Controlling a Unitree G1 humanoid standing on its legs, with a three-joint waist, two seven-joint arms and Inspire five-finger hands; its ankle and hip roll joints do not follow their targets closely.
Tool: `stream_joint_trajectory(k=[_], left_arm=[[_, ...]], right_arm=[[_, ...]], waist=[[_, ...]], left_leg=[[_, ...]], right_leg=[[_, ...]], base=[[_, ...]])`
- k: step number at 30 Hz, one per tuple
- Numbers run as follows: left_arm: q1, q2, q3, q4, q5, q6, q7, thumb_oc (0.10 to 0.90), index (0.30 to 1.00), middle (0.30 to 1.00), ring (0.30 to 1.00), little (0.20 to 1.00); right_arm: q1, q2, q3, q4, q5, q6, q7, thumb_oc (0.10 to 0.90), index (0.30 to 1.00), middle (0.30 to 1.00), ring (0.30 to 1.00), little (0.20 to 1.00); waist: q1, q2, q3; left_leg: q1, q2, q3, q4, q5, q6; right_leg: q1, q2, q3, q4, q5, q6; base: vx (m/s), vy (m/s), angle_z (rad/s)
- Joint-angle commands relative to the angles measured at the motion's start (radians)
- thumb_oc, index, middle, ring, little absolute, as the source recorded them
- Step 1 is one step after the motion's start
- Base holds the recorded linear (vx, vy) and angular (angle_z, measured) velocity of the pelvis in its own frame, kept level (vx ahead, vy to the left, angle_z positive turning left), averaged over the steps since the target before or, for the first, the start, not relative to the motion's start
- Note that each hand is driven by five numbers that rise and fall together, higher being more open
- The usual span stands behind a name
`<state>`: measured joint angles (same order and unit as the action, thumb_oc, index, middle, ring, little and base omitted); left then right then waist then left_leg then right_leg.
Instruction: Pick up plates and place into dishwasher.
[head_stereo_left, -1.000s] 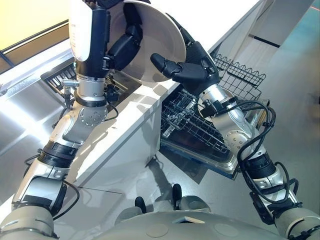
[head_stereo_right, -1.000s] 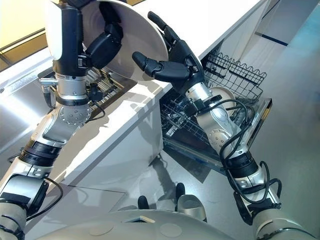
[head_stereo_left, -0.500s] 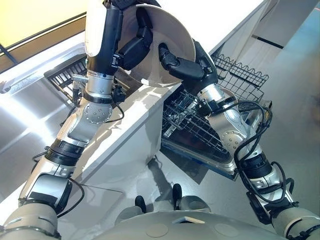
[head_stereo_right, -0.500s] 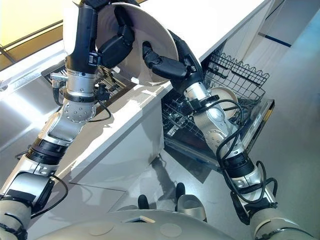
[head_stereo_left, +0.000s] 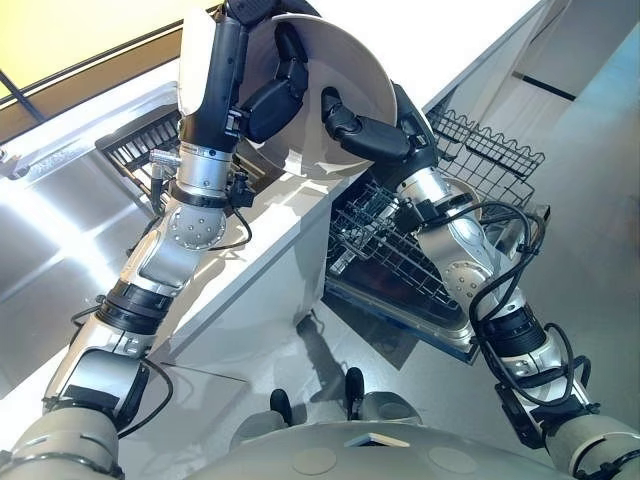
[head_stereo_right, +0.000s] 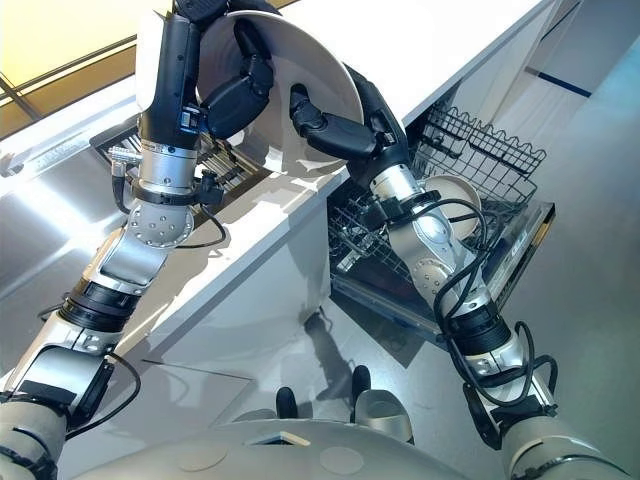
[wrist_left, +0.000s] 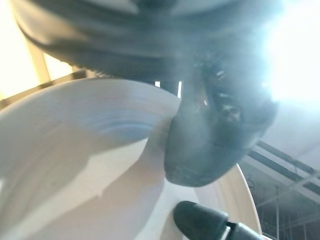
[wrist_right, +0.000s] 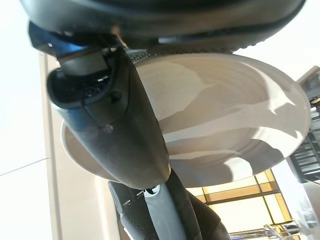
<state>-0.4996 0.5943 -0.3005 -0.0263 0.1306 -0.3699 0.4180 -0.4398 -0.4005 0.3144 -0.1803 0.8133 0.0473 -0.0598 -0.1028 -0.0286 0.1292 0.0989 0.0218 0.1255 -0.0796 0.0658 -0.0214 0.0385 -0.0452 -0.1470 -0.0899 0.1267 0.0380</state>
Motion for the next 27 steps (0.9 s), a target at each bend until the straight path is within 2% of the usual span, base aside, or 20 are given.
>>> stream_joint_trajectory(k=[1, 3, 4, 6, 7, 10, 12, 16, 21, 27], left_arm=[[0.016, -0.017, 0.096, -0.064, -0.181, -0.062, 0.015, 0.1, 0.3, 0.3, 0.3, 0.2], [0.035, -0.002, 0.149, -0.052, -0.18, -0.046, 0.016, 0.103, 0.302, 0.302, 0.302, 0.203], [0.042, 0.014, 0.174, -0.045, -0.181, -0.032, 0.015, 0.21, 0.394, 0.394, 0.394, 0.31], [0.06, 0.063, 0.23, -0.036, -0.219, 0.021, -0.018, 0.608, 0.735, 0.735, 0.735, 0.708], [0.085, 0.088, 0.271, -0.031, -0.271, 0.05, -0.056, 0.8, 0.9, 0.9, 0.9, 0.9], [0.135, 0.107, 0.333, -0.009, -0.33, 0.083, -0.109, 0.8, 0.9, 0.9, 0.9, 0.9], [0.179, 0.119, 0.381, 0.004, -0.37, 0.106, -0.134, 0.8, 0.9, 0.9, 0.9, 0.9], [0.256, 0.124, 0.477, 0.047, -0.391, 0.092, -0.142, 0.8, 0.9, 0.9, 0.9, 0.9], [0.311, 0.128, 0.532, 0.056, -0.374, 0.103, -0.132, 0.8, 0.9, 0.9, 0.9, 0.9], [0.359, 0.149, 0.569, 0.075, -0.369, 0.133, -0.124, 0.8, 0.9, 0.9, 0.9, 0.9]], right_arm=[[-0.146, 0.012, -0.153, -0.056, -0.136, -0.332, -0.081, 0.1, 0.3, 0.3, 0.3, 0.2], [-0.148, -0.028, -0.223, -0.059, -0.304, -0.403, -0.17, 0.1, 0.3, 0.3, 0.3, 0.2], [-0.145, -0.061, -0.264, -0.054, -0.38, -0.426, -0.222, 0.1, 0.3, 0.3, 0.3, 0.2], [-0.12, -0.145, -0.344, -0.028, -0.495, -0.449, -0.306, 0.1, 0.3, 0.3, 0.3, 0.2], [-0.079, -0.189, -0.392, 0.0, -0.484, -0.464, -0.324, 0.1, 0.3, 0.3, 0.3, 0.2], [0.01, -0.215, -0.468, 0.048, -0.48, -0.469, -0.33, 0.1, 0.3, 0.3, 0.3, 0.2], [0.089, -0.223, -0.523, 0.071, -0.478, -0.448, -0.341, 0.1, 0.3, 0.3, 0.3, 0.2], [0.242, -0.189, -0.617, 0.146, -0.444, -0.423, -0.317, 0.1, 0.3, 0.3, 0.3, 0.2], [0.339, -0.132, -0.622, 0.182, -0.494, -0.352, -0.314, 0.1, 0.3, 0.3, 0.3, 0.2], [0.397, -0.111, -0.588, 0.273, -0.553, -0.285, -0.313, 0.1, 0.3, 0.3, 0.3, 0.2]], waist=[[0.026, 0.01, -0.11], [0.025, 0.013, -0.112], [0.024, 0.015, -0.114], [0.021, 0.02, -0.117], [0.019, 0.021, -0.117], [0.016, 0.025, -0.117], [0.014, 0.028, -0.115], [0.01, 0.042, -0.112], [0.008, 0.052, -0.107], [0.01, 0.059, -0.092]], left_leg=[[-0.018, 0.002, 0.024, -0.004, -0.021, -0.012], [-0.015, 0.002, 0.022, -0.004, -0.026, -0.011], [-0.013, 0.002, 0.021, -0.003, -0.029, -0.011], [-0.009, 0.001, 0.018, -0.004, -0.033, -0.012], [-0.008, 0.001, 0.013, -0.004, -0.034, -0.014], [-0.007, 0.001, 0.008, -0.005, -0.033, -0.016], [-0.011, 0.002, 0.003, -0.006, -0.025, -0.02], [-0.024, 0.01, -0.002, -0.007, -0.012, -0.027], [-0.029, 0.015, -0.003, -0.007, -0.006, -0.028], [-0.031, 0.022, 0.001, -0.004, 0.0, -0.033]], right_leg=[[0.017, 0.053, -0.025, 0.105, -0.132, 0.061], [0.018, 0.053, -0.023, 0.106, -0.136, 0.06], [0.02, 0.053, -0.022, 0.107, -0.139, 0.059], [0.023, 0.052, -0.022, 0.107, -0.144, 0.059], [0.027, 0.052, -0.02, 0.103, -0.145, 0.059], [0.033, 0.051, -0.02, 0.094, -0.143, 0.059], [0.035, 0.05, -0.021, 0.085, -0.139, 0.06], [0.035, 0.049, -0.024, 0.075, -0.137, 0.06], [0.038, 0.048, -0.027, 0.069, -0.138, 0.056], [0.048, 0.046, -0.039, 0.062, -0.142, 0.051]], base=[[0.02, -0.032, 0.09], [0.02, -0.03, 0.08], [0.02, -0.034, 0.05], [0.02, -0.044, 0.08], [0.02, -0.041, 0.08], [0.02, -0.041, 0.05], [0.02, -0.047, 0.07], [0.03, -0.055, 0.09], [0.03, -0.049, 0.04], [0.03, -0.047, 0.05]])
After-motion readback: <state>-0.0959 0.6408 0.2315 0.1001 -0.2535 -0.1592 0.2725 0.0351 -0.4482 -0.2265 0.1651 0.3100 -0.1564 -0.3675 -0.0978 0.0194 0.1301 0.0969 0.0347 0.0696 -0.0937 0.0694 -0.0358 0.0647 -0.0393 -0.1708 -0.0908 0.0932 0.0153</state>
